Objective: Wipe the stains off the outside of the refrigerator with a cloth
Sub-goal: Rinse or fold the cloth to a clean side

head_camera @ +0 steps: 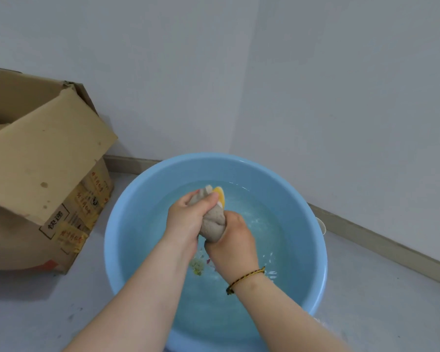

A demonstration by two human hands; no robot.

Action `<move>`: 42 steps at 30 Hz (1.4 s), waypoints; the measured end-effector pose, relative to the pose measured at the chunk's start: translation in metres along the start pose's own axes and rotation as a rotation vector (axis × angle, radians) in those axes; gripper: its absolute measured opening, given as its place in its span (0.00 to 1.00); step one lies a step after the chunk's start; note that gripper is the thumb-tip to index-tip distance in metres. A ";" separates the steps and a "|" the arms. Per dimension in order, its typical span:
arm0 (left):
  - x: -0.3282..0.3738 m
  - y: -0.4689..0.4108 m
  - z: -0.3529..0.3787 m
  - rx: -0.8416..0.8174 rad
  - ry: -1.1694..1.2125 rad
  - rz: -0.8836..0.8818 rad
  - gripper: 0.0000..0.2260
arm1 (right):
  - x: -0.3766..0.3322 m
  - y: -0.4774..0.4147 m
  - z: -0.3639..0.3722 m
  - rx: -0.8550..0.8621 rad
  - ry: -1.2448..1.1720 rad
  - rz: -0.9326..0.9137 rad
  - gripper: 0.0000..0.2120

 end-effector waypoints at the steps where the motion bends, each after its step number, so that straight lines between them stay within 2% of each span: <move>1: 0.003 -0.001 0.002 -0.053 0.008 0.029 0.07 | 0.004 -0.003 0.004 -0.083 -0.160 0.057 0.15; 4: 0.010 -0.003 0.005 -0.181 -0.038 0.068 0.04 | 0.007 -0.008 0.008 -0.244 -0.386 0.049 0.09; 7: 0.011 -0.004 0.007 -0.267 -0.143 0.056 0.05 | 0.008 -0.010 0.015 -0.411 -0.472 0.054 0.12; 12: 0.008 -0.008 0.010 -0.407 -0.143 -0.010 0.08 | 0.011 -0.010 0.026 -0.581 -0.617 0.108 0.08; 14: 0.003 -0.008 0.010 -0.434 -0.108 -0.066 0.13 | 0.012 -0.008 0.029 -0.650 -0.599 0.116 0.08; 16: -0.005 -0.009 0.010 -0.439 -0.038 -0.133 0.23 | 0.013 -0.007 0.031 -0.710 -0.564 0.117 0.09; 19: -0.006 -0.008 0.009 -0.475 0.091 -0.174 0.28 | 0.015 -0.009 0.029 -0.685 -0.379 0.095 0.15; 22: -0.002 -0.010 0.007 -0.475 0.151 -0.150 0.27 | 0.009 -0.017 0.018 -0.526 0.095 -0.055 0.19; 24: -0.001 -0.011 0.003 -0.422 0.259 -0.168 0.24 | 0.002 -0.018 0.013 -0.385 0.352 -0.135 0.15; 26: 0.001 -0.008 0.004 -0.379 0.360 -0.220 0.13 | -0.002 -0.014 0.007 -0.165 0.543 -0.198 0.08; 27: 0.000 -0.007 0.003 -0.358 0.321 -0.247 0.06 | -0.002 -0.012 0.005 -0.062 0.586 -0.271 0.08; 28: -0.003 -0.008 0.000 -0.356 0.211 -0.289 0.06 | -0.002 -0.010 0.002 0.015 0.633 -0.336 0.07; 30: -0.008 -0.006 -0.009 -0.415 -0.076 -0.400 0.20 | 0.001 -0.011 -0.010 0.172 0.732 -0.457 0.04; 31: -0.008 -0.002 -0.010 -0.486 -0.192 -0.471 0.24 | 0.003 -0.011 -0.014 0.246 0.802 -0.525 0.07; 32: -0.009 0.004 -0.009 -0.586 -0.284 -0.550 0.24 | 0.000 -0.009 -0.019 0.279 0.876 -0.587 0.06; 33: -0.009 0.012 -0.006 -0.692 -0.380 -0.623 0.19 | -0.003 -0.008 -0.019 0.307 0.935 -0.678 0.04; 35: -0.010 0.020 0.000 -0.829 -0.652 -0.700 0.05 | -0.013 -0.007 -0.016 0.281 1.006 -0.825 0.11; 36: -0.011 0.017 0.001 -0.815 -0.784 -0.685 0.02 | -0.016 -0.009 -0.014 0.222 1.037 -0.850 0.13; 37: -0.011 0.014 0.004 -0.777 -0.890 -0.655 0.04 | -0.017 -0.009 -0.012 0.192 1.064 -0.871 0.13; 39: -0.013 0.006 0.010 -0.701 -1.083 -0.561 0.06 | -0.013 -0.013 -0.008 0.020 1.106 -0.778 0.08; 41: -0.021 -0.001 0.013 -0.629 -1.404 -0.437 0.08 | 0.002 -0.024 0.004 -0.244 1.088 -0.525 0.26; 42: -0.028 -0.005 0.014 -0.561 -1.551 -0.370 0.07 | 0.000 -0.023 0.003 -0.241 1.049 -0.426 0.30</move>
Point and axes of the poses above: each hand's wrist, its own y-axis away from the middle knuckle, its own z-axis out of the palm, x = y × z, the point moved 5 cm from there along -y, towards the middle knuckle, and after that the axes turned 14 degrees about -x, right-handed, at the moved point
